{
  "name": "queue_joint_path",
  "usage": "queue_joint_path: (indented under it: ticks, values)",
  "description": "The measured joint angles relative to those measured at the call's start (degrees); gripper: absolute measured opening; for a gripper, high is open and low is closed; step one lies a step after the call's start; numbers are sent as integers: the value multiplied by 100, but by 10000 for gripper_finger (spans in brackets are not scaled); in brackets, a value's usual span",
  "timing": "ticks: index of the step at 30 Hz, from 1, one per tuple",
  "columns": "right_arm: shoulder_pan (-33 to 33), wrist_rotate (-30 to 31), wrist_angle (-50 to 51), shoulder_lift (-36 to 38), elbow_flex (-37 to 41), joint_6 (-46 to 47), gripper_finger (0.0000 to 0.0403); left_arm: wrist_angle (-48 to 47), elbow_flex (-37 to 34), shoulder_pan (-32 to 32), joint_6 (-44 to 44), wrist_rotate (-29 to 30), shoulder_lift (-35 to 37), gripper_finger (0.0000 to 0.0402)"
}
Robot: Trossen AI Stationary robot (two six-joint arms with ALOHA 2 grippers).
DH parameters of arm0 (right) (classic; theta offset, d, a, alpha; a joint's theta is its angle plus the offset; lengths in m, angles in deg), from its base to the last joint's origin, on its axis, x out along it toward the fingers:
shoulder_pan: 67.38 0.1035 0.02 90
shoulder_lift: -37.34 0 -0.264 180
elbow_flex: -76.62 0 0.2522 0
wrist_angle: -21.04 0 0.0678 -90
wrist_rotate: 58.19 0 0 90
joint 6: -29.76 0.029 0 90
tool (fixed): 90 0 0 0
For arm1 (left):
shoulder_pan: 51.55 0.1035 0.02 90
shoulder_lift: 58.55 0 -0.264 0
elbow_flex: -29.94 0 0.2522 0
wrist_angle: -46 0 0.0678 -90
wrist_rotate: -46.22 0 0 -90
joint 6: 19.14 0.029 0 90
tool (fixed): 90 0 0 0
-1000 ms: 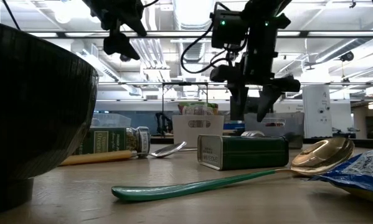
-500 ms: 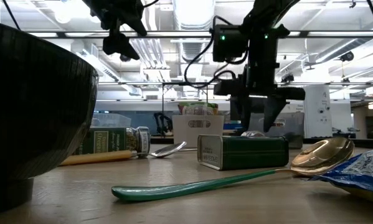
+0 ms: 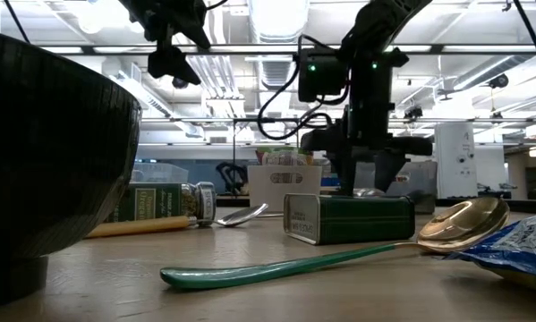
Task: Pick & Place Food Item
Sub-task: Put the brown seasoning bottle into the transparent bin
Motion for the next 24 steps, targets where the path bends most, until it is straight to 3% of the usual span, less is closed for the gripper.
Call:
queue_joint_path:
  ticks: [10,15,24]
  values:
    - [-22,-29,-41,-136,33,-77,224,-67,0,0,2,0,2,387]
    - [-37,22,-27,-134,33,-151,182,-83,0,0,4,0,2,387]
    - [-39,26,-54,-117,33,-197,182,-107,0,0,4,0,0,387]
